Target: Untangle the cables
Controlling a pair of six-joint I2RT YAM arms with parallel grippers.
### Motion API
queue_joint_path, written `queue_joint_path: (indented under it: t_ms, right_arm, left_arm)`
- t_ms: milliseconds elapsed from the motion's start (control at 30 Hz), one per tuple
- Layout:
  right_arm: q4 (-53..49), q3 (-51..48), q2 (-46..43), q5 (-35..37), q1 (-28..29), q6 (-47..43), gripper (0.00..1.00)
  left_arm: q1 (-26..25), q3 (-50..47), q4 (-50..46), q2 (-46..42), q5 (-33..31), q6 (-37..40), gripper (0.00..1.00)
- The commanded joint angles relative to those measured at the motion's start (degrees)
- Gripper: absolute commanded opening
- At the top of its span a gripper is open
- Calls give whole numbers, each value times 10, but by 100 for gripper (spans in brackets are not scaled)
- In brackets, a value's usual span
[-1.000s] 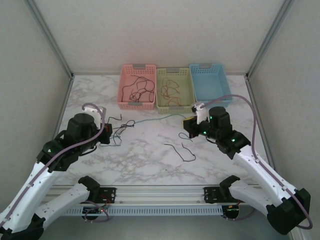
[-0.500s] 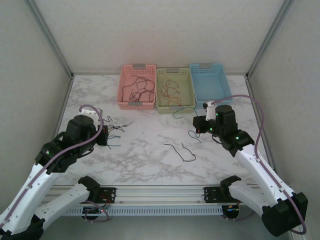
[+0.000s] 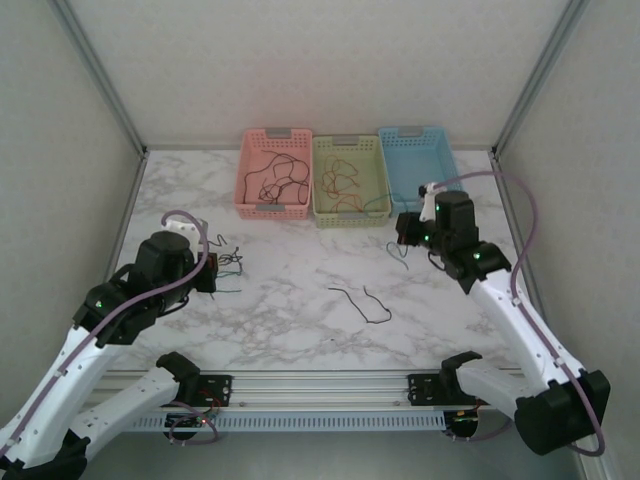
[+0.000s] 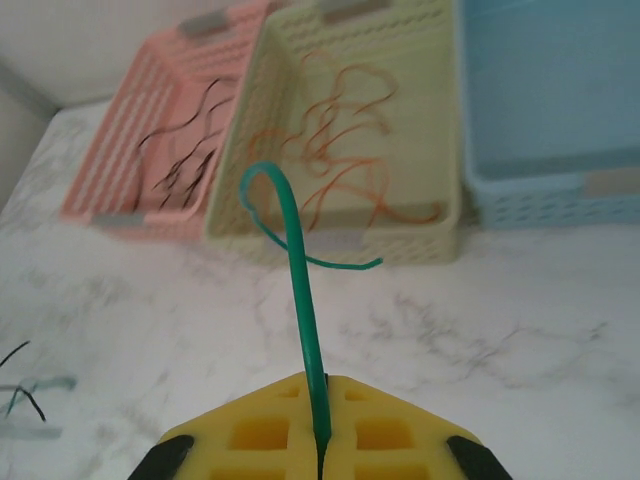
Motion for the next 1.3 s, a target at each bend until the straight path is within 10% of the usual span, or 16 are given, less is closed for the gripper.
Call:
queue_joint_path:
  t_ms: [0, 500, 1067, 1267]
  right_arm:
    - [-16, 79, 59, 109, -18, 45, 0]
    - [-48, 420, 434, 139, -114, 104, 0]
    - [-66, 625, 665, 73, -147, 145, 0]
    - [-64, 633, 679, 62, -148, 123, 55]
  left_arm:
    - [4, -11, 9, -12, 7, 6, 0]
    - [4, -44, 12, -48, 17, 22, 0]
    - [4, -50, 14, -51, 24, 21, 0]
    - [4, -47, 14, -48, 30, 20, 0]
